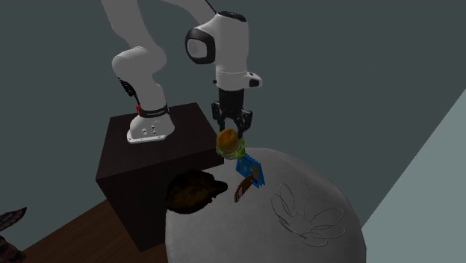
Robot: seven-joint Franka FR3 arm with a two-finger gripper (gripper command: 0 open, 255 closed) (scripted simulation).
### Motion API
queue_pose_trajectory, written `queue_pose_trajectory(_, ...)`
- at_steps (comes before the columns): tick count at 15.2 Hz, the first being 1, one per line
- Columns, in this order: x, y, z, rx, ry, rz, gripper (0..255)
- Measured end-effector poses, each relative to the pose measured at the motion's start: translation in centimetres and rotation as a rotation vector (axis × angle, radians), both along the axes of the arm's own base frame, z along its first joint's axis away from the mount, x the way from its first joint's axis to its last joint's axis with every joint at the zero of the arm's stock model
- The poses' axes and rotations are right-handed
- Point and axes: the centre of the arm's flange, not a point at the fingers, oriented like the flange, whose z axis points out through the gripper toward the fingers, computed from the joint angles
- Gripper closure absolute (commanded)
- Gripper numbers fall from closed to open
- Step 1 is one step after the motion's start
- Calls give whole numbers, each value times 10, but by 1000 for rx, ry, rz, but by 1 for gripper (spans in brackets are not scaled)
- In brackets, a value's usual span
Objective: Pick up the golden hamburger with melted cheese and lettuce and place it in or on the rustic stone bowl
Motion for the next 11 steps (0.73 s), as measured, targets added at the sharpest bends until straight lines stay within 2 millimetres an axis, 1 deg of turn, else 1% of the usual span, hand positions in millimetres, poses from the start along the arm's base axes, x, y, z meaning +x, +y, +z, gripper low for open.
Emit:
queue_pose_trajectory(2,-28,1,2,0,0,0,255)
queue_pose_trajectory(4,-51,-2,4,0,0,0,255)
queue_pose_trajectory(7,-93,-1,9,0,0,0,255)
queue_pose_trajectory(9,-118,-3,13,0,0,0,255)
queue_pose_trajectory(11,-135,-5,12,0,0,0,255)
